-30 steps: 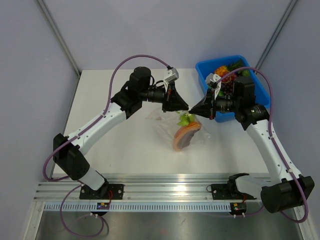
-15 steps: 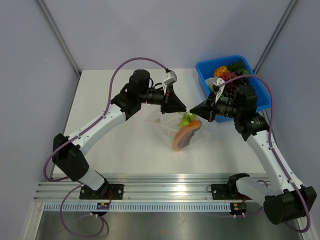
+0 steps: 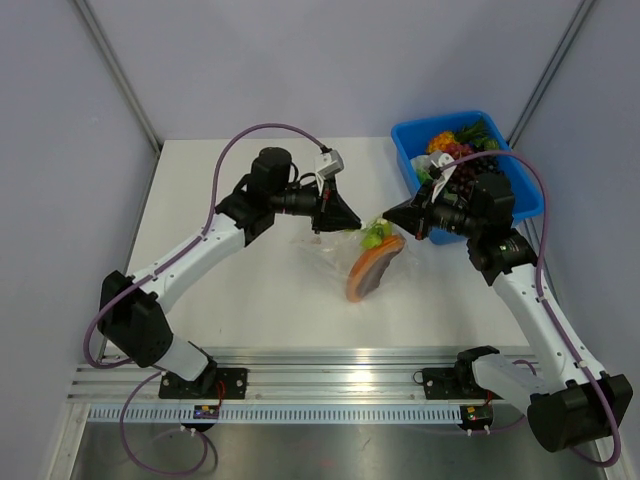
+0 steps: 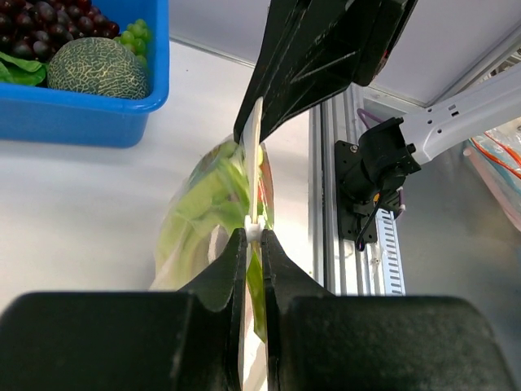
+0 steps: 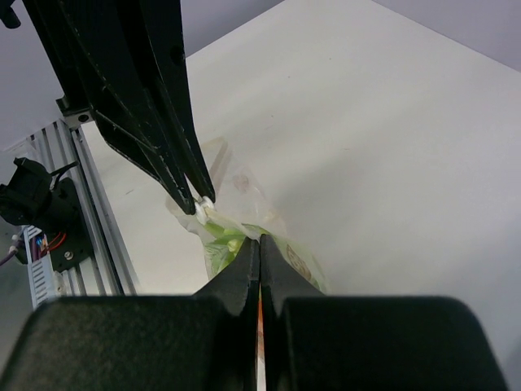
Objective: Place the food in the zip-top bag and seal the zipper
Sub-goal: Zip the zipper food storage bag at the center of the board.
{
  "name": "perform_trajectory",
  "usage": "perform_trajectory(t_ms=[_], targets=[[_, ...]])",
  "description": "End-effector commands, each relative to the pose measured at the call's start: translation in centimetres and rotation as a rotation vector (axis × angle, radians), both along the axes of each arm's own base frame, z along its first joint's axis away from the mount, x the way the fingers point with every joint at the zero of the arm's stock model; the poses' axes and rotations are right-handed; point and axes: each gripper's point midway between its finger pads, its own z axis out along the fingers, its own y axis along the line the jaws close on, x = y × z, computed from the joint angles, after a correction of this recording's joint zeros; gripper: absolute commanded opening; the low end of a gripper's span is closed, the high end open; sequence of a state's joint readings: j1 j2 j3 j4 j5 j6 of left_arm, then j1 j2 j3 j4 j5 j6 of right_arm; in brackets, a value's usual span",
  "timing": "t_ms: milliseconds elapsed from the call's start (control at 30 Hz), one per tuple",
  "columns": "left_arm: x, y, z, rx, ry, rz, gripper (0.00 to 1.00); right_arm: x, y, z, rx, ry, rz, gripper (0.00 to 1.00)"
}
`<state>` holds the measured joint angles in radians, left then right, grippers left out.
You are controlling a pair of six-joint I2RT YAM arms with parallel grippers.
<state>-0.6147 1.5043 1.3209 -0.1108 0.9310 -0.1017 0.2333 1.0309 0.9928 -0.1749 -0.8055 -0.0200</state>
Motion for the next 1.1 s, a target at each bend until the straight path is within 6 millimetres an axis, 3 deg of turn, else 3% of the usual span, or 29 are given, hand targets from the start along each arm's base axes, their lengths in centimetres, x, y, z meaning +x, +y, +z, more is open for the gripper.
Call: perform_trajectory(t_ms=[0, 167, 700, 833, 1067], targets=[[-1.1, 1.1, -0.3, 0.01, -0.006, -0.008, 0.0, 1.4, -0.9, 3.9, 0.058, -0.138, -0.085, 0.0], [-0.8, 1.8, -2.9, 0.066, 0.022, 0.038, 0.0, 1.5, -0.8, 4.3, 0.073, -0.139, -0.088, 0.0], [-0.1, 4.5, -6.9, 0.128, 0.101, 0.173, 0.0, 2.5, -1.5, 4.7, 0.094, -0.153, -0.137, 0.0], [0.9, 5.9, -7.4, 0.145, 0.117, 0.261, 0.0, 2.7, -1.8, 4.7, 0.095, -0.16, -0.149, 0.0], [3.2, 10.7, -8.4, 0.227, 0.145, 0.427, 0.0, 3.0, -2.4, 5.1, 0.104, -0.177, -0.17, 0.0]])
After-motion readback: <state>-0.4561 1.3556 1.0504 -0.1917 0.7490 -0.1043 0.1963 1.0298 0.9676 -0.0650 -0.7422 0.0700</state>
